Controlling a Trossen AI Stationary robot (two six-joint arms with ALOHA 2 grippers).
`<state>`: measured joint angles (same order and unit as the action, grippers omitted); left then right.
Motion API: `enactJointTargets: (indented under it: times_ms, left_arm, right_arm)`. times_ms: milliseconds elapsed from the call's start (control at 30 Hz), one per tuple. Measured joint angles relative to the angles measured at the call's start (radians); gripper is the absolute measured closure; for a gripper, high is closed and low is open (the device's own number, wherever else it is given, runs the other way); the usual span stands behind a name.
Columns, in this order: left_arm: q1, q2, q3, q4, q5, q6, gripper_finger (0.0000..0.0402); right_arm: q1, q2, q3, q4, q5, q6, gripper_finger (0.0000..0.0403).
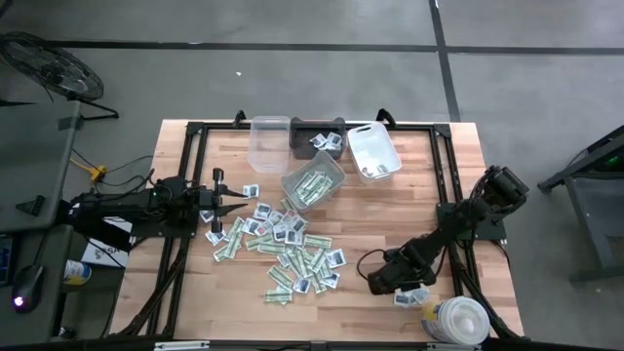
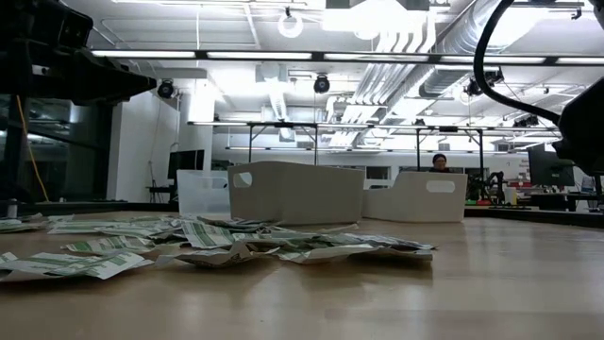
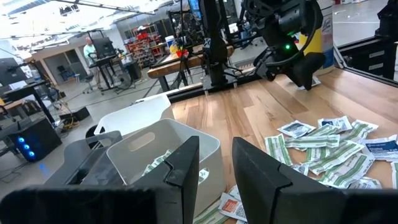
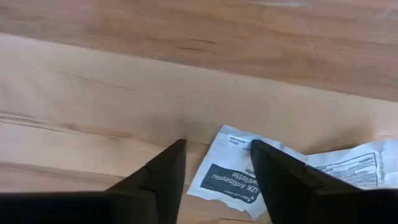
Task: Pick & Place First Aid Supplies
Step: Put the towelette pack into the black bin
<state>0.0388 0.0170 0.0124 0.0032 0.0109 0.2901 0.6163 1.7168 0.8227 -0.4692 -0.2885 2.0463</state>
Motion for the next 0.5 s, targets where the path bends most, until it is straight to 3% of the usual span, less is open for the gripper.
enactJointTargets:
  times_ms: [267, 500]
  left_arm:
    - [0.0, 0.0, 0.0, 0.0, 0.0, 0.0, 0.0305]
    - [0.0, 0.0, 0.0, 0.0, 0.0, 0.0, 0.0305]
  right_arm:
    - [0.0, 0.006, -0.001, -0.004, 0.015, -0.031, 0.0335]
    - [-0.001, 0.016, 0.0, 0.002, 0.022, -0.069, 0.0395]
